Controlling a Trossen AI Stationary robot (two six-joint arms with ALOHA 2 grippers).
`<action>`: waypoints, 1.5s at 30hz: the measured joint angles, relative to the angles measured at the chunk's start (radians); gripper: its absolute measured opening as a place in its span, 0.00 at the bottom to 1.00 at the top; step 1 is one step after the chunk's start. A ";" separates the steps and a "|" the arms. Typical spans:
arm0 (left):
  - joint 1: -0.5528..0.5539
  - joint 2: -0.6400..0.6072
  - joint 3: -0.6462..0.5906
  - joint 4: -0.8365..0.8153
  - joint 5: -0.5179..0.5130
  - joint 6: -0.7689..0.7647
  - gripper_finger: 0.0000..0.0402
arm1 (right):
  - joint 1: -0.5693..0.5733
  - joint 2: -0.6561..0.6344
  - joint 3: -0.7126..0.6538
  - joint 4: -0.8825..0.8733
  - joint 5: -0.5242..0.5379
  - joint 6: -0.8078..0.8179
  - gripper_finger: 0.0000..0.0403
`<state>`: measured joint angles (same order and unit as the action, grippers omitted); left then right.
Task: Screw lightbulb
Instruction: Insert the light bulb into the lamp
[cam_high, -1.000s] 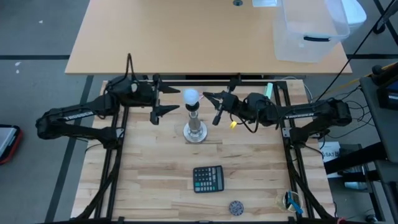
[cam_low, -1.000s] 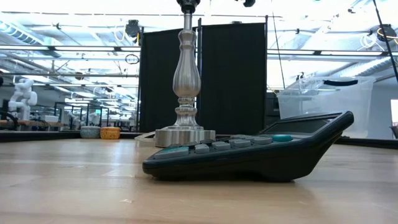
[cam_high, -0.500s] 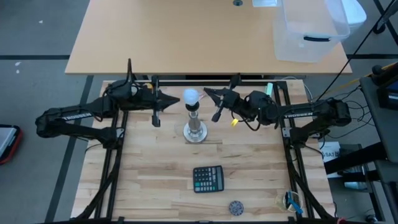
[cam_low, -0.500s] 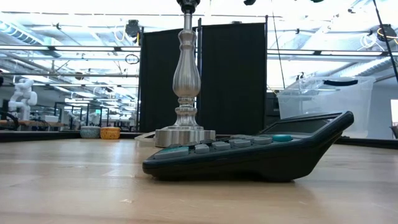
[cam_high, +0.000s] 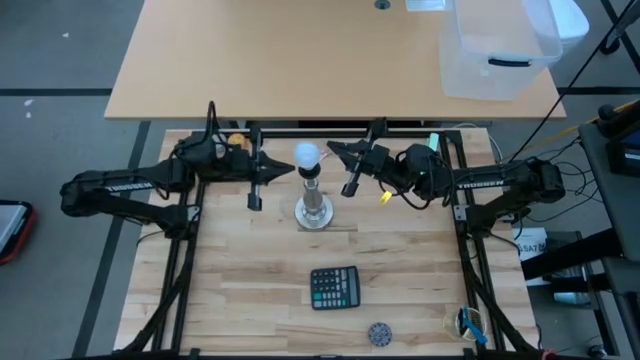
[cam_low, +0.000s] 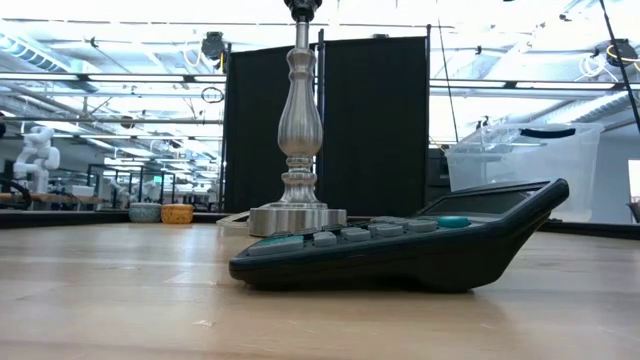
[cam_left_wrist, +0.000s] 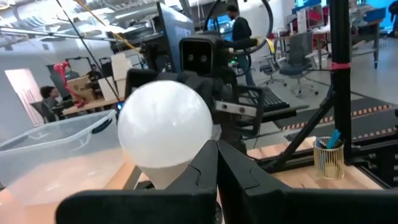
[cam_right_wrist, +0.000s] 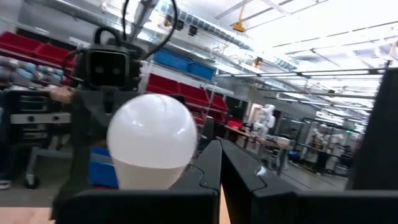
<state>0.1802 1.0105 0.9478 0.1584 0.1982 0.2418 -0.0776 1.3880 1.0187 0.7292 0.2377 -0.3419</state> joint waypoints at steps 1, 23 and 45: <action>0.000 0.004 0.000 0.008 0.000 0.000 0.00 | 0.000 0.000 0.000 0.000 -0.013 0.009 0.00; 0.000 0.017 0.000 0.041 -0.056 -0.001 0.00 | -0.041 0.001 0.001 0.030 -0.034 0.015 0.00; 0.000 0.016 0.000 0.037 -0.058 -0.004 0.00 | -0.148 0.080 0.052 -0.024 -0.216 0.133 0.00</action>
<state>0.1806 1.0267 0.9478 0.1951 0.1403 0.2376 -0.2260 1.4676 1.0710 0.7051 0.0219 -0.2093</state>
